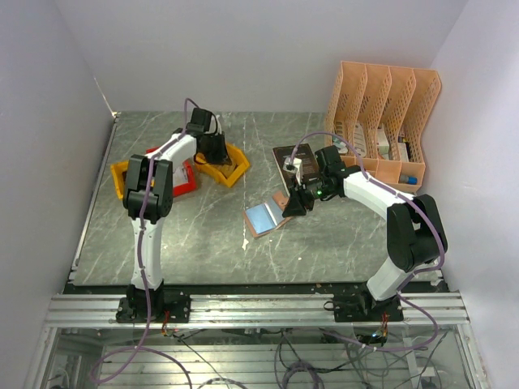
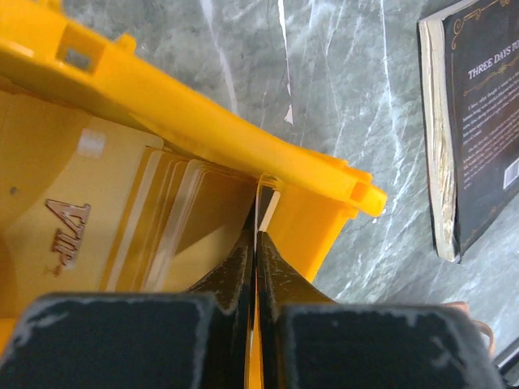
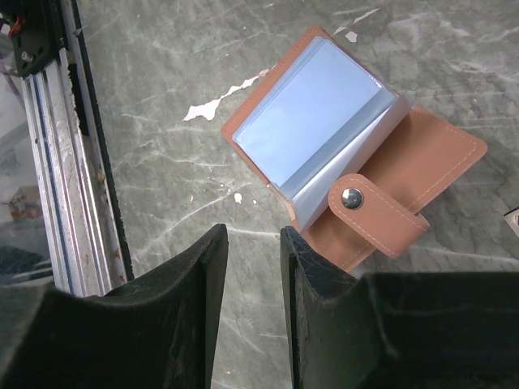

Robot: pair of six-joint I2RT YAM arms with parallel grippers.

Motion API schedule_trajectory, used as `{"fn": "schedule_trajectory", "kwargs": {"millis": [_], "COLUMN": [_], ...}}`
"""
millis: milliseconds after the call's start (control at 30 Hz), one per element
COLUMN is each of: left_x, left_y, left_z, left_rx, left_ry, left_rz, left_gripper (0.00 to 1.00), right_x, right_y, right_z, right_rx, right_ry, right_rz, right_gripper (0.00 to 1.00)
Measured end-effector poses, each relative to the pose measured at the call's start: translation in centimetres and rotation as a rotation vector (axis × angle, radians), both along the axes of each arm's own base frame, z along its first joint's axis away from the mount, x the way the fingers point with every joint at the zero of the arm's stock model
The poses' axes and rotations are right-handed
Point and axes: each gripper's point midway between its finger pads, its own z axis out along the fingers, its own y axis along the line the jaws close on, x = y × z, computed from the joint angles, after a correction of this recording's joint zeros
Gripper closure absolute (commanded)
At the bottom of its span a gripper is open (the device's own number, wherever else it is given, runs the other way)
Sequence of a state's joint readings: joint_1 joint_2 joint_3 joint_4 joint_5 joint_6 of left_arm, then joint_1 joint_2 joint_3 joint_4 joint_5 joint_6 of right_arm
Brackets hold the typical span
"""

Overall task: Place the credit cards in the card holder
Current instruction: Pick up the credit card from the storage box.

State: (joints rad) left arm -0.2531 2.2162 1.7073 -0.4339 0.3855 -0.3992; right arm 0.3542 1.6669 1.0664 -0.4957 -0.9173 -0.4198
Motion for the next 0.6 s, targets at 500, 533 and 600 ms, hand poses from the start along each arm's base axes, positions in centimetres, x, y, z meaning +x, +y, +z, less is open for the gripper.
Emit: {"fn": "schedule_trajectory", "kwargs": {"millis": [500,533,600], "left_x": [1.1,1.1,0.6], "left_y": [2.7,2.8,3.1], "left_z": [7.1,8.3,10.2], "left_rx": [0.15,0.154,0.154], "left_ry": [-0.173,-0.201,-0.239], "left_rz": [0.038,0.04,0.046], "left_gripper": [0.93,0.93,0.93], "right_x": [-0.2,-0.2,-0.3], "right_y": [0.2,0.2,0.2], "right_z": [0.4,0.4,0.4], "right_rx": [0.017,0.019,0.022], "right_ry": [-0.004,-0.005,-0.005], "right_rz": [0.02,0.023,0.029], "right_gripper": [0.66,0.66,0.66]}}
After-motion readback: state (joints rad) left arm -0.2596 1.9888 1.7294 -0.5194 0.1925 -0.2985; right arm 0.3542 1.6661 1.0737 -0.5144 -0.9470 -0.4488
